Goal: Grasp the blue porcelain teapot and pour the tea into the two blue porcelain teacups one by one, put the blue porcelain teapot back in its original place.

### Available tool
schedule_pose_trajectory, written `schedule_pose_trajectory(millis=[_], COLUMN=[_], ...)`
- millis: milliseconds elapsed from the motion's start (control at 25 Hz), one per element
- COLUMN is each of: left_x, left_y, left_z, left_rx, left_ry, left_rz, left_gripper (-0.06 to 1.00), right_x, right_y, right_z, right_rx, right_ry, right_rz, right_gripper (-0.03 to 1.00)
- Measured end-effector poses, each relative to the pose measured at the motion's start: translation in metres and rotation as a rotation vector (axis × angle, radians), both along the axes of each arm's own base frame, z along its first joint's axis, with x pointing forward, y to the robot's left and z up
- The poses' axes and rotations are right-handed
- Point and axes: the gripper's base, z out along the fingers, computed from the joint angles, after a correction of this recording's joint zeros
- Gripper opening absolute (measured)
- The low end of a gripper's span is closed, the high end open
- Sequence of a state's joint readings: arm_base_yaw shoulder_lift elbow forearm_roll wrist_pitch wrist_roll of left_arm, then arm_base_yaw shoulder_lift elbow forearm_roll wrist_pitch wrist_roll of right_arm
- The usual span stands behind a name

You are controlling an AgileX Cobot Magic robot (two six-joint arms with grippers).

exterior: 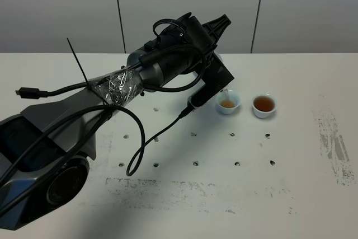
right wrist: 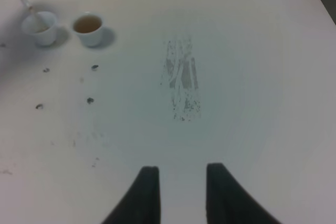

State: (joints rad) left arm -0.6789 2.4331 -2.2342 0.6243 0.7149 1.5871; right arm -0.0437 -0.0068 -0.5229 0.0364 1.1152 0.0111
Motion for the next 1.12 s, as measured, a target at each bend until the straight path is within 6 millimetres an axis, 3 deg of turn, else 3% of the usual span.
schedule_pose_trajectory(millis=[1120], left_x=[-0.006], left_y=[-0.013], left_z=[0.003], left_rx=[0.043], left_ry=[-0.086], left_rz=[-0.037], left_gripper=[0.11], right_x=[0.0], right_y=[0.0], right_z=[0.0], right_rx=[0.0], right_ry=[0.0], right_rz=[0.0], right_gripper=[0.23])
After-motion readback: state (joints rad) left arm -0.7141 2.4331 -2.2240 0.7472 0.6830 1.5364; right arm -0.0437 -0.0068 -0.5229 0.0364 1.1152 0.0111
